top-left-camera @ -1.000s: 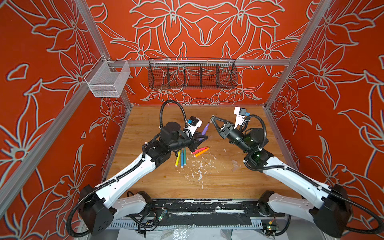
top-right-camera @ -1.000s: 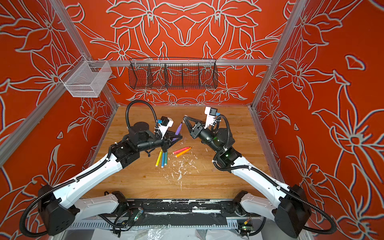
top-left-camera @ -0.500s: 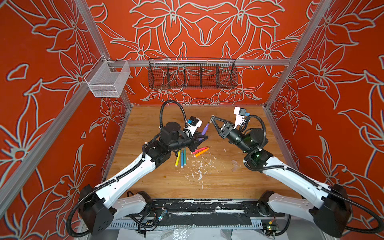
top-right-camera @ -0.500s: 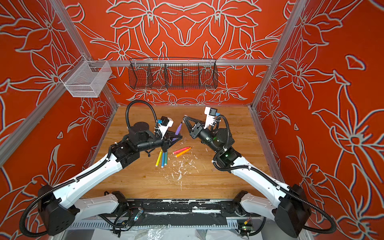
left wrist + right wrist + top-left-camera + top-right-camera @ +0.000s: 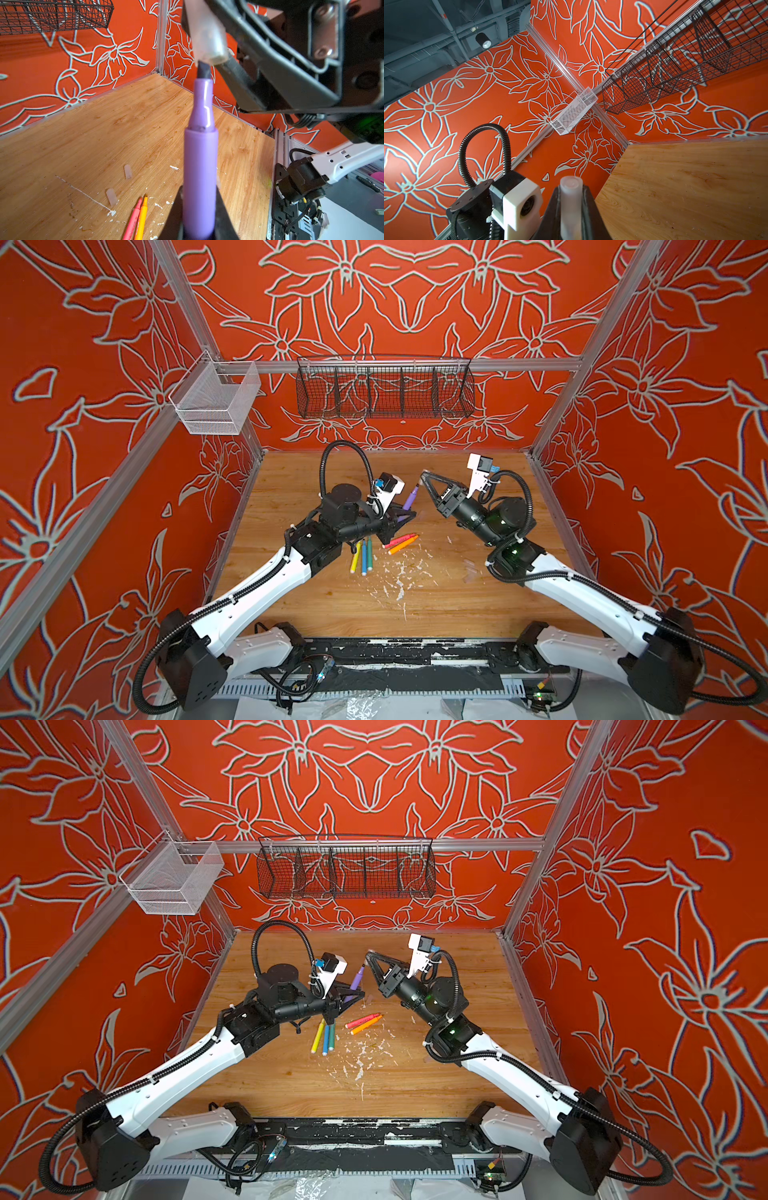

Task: Insert the pens into the pen caps
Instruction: 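Bring the right gripper's cap open end down above the purple marker tip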

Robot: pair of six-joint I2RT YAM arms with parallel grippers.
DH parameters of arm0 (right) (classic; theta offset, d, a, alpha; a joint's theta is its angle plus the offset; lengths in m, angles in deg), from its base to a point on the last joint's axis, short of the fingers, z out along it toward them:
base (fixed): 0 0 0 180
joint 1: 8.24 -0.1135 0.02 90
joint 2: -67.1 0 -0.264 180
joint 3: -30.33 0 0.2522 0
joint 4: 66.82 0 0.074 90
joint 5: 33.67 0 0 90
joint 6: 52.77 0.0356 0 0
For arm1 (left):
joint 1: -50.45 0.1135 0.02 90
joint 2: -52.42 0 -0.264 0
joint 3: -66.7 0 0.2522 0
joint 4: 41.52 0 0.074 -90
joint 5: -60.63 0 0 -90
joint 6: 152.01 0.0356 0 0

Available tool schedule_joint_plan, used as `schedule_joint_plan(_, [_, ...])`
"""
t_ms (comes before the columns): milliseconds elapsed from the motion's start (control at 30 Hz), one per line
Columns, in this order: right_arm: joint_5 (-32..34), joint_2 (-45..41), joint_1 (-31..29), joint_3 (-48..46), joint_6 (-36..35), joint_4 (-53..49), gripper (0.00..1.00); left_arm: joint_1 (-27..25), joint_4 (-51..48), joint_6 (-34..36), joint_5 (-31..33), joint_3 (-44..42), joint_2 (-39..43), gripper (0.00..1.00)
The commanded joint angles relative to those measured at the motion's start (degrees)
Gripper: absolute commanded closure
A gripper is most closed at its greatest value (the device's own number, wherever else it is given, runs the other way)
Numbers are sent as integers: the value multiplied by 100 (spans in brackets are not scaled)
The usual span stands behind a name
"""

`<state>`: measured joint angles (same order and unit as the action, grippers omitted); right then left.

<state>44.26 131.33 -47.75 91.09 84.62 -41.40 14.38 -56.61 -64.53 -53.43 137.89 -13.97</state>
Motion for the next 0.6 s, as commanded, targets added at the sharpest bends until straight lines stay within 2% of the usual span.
schedule_joint_plan(0, [-99, 92, -65, 145, 73, 239, 100, -40, 41, 70, 49, 141, 43, 100])
schedule_joint_plan(367, [-172, 189, -213, -81, 104, 274, 100, -40, 127, 21, 162, 76, 109, 100])
schedule_joint_plan(567, [-26, 34, -459, -364, -222, 326, 100, -40, 177, -365, 234, 118, 104, 100])
